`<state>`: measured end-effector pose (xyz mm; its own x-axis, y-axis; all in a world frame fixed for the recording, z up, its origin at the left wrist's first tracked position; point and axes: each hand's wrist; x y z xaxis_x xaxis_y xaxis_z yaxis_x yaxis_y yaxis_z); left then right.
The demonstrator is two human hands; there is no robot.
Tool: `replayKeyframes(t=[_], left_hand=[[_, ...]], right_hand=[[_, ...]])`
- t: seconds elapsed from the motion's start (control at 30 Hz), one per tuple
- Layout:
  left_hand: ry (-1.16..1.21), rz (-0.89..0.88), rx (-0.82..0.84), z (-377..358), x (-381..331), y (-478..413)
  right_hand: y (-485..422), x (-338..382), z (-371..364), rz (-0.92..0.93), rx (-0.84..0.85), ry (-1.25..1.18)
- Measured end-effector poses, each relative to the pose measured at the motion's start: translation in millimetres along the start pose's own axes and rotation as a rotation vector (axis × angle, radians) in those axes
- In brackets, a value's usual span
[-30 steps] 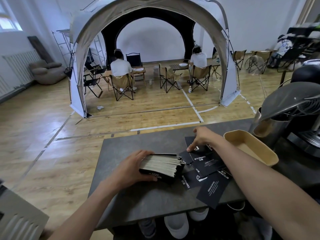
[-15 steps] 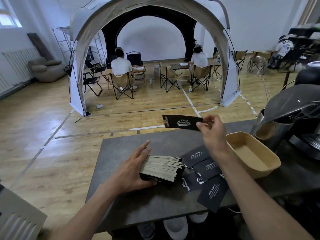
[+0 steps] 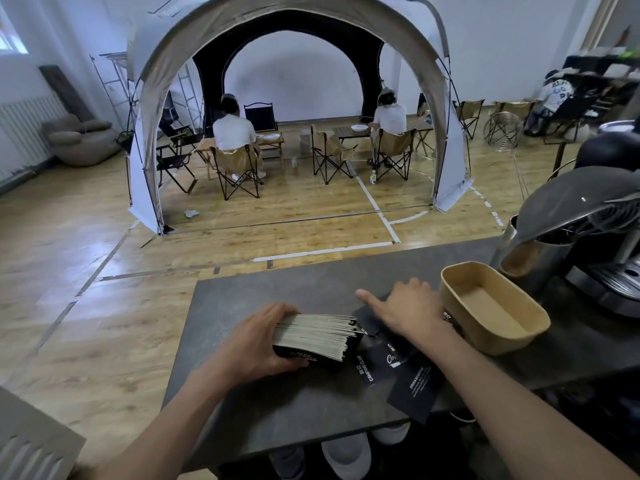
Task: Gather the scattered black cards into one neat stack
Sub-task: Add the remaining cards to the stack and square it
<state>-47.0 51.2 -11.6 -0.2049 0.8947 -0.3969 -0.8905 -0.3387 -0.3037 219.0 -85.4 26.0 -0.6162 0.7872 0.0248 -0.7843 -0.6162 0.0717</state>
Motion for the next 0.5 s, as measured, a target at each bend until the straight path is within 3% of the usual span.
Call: replayKeyframes(t=[0.1,0.2,0.3,0.5], left_hand=[[0.009,0.032,0.003,-1,-1,0],[0.013,0.052,-0.005,-1,-2,1],[0.014,0.071,-0.004,-1,-2,1],[0.016,0.111,-0.007,-2,-1,-3]], right_hand=[[0,15,-7,0.109,0.035,0.079],[-16,16,0,0.276,0.21,-0.083],[-28,8,9,0.328,0.334,-0.154],[-22,15,-1,0.184,0.053,-0.166]])
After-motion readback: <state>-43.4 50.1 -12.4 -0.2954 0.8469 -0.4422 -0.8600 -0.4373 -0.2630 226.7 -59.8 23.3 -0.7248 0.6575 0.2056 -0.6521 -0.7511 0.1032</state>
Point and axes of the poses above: each hand's wrist, its own y-axis away from the middle knuckle, its own z-axis out of the back of the hand, x = y × z, and after that the axes turned 8 degrees about -z, right-handed
